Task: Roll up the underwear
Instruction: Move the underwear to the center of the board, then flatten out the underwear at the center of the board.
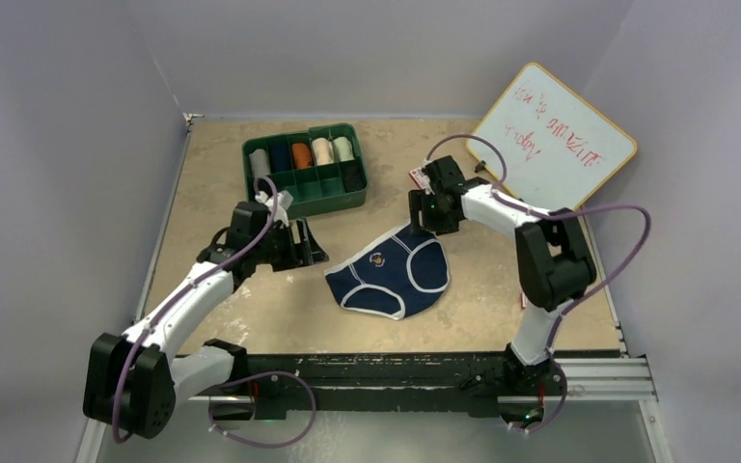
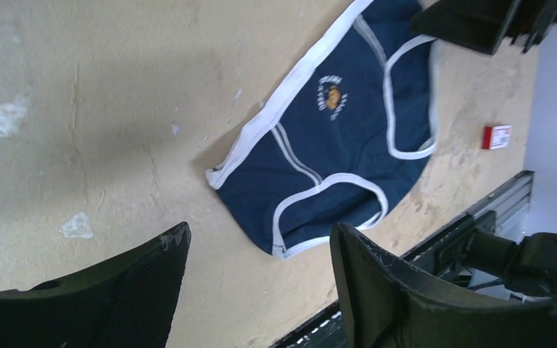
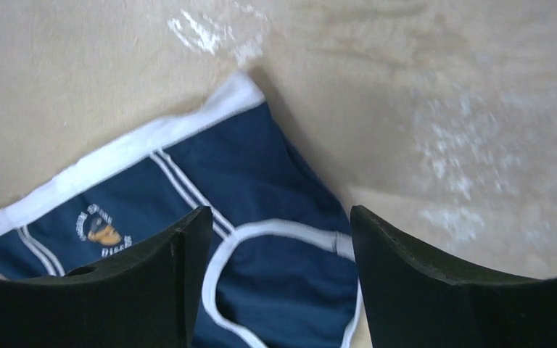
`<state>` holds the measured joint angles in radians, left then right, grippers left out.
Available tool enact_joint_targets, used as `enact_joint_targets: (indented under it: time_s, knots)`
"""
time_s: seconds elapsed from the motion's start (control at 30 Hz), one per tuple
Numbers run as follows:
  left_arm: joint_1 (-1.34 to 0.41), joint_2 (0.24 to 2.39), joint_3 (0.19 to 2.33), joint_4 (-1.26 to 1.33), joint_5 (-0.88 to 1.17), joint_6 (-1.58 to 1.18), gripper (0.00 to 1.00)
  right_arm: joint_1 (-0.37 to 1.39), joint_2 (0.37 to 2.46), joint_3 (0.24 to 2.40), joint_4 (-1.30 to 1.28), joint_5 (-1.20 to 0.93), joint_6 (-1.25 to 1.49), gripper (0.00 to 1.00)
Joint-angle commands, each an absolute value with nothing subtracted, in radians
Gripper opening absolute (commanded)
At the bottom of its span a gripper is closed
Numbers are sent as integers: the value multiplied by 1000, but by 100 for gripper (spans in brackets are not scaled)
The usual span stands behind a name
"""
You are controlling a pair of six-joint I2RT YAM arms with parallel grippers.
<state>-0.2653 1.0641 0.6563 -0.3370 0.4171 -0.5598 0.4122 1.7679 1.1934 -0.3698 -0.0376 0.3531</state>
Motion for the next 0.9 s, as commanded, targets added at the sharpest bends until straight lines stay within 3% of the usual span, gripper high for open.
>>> enact_joint_targets:
  time_s: [0.0,0.33,0.63,0.87]
  knots:
    - [-314,1138,612,-229,324,-629,68,419,1848,1342,-390,-90,268,72]
    - [-371,1294,592,-96,359,-640,64,419,1995,1479,-437,-72,164,72]
    - [-373,1381,538,35,380,-671,61,405,2012,1422,-392,-141,158,56]
    - [-373,1485,535,85,406,-640,54,394,2035,1397,-358,-191,180,49]
